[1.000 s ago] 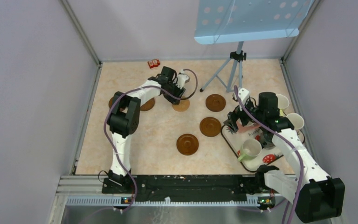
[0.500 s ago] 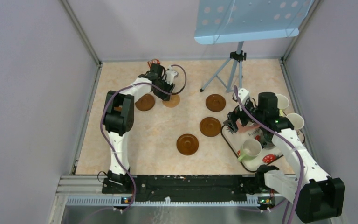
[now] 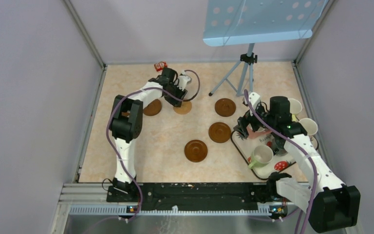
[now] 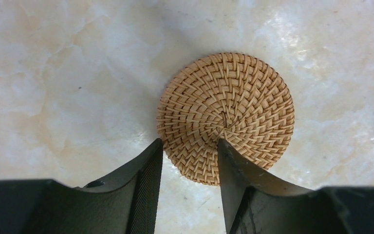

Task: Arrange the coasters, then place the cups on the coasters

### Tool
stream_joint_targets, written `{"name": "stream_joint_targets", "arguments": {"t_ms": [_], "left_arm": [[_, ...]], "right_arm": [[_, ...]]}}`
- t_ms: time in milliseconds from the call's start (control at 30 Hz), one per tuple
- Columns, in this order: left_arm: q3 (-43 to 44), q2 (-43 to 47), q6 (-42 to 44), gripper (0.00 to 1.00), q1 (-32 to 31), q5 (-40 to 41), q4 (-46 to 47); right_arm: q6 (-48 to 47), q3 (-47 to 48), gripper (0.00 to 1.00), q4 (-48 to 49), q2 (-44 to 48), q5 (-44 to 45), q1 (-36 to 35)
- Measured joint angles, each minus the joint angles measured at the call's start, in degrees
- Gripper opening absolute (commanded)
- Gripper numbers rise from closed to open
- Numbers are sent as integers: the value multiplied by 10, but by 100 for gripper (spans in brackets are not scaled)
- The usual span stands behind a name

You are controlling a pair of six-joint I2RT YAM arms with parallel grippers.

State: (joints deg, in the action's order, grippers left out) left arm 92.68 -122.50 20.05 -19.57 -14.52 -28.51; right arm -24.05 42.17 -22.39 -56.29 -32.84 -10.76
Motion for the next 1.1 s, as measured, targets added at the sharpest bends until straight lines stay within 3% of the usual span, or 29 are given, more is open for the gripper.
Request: {"name": "stream_joint_targets", "arguments": {"t_ms": [100, 367, 667, 767, 900, 1100], "left_arm": [[1, 0, 0, 52, -5, -2, -5], [12, 0, 3, 73, -6, -10, -33], [116, 39, 14, 83, -6, -29, -94], [86, 92, 33, 86, -5, -73, -107], [-19, 174, 59, 91, -18, -121, -118], [-170, 223, 73, 92, -90, -138, -119]], "right_arm": [[0, 0, 99, 0, 0, 0, 0], [-3, 0, 99, 0, 0, 2, 0], [-3, 0, 99, 0, 0, 2, 0], [-2, 0, 99, 0, 0, 2, 0], [-2, 0, 99, 0, 0, 2, 0], [1, 0, 99, 1, 1, 2, 0]]}}
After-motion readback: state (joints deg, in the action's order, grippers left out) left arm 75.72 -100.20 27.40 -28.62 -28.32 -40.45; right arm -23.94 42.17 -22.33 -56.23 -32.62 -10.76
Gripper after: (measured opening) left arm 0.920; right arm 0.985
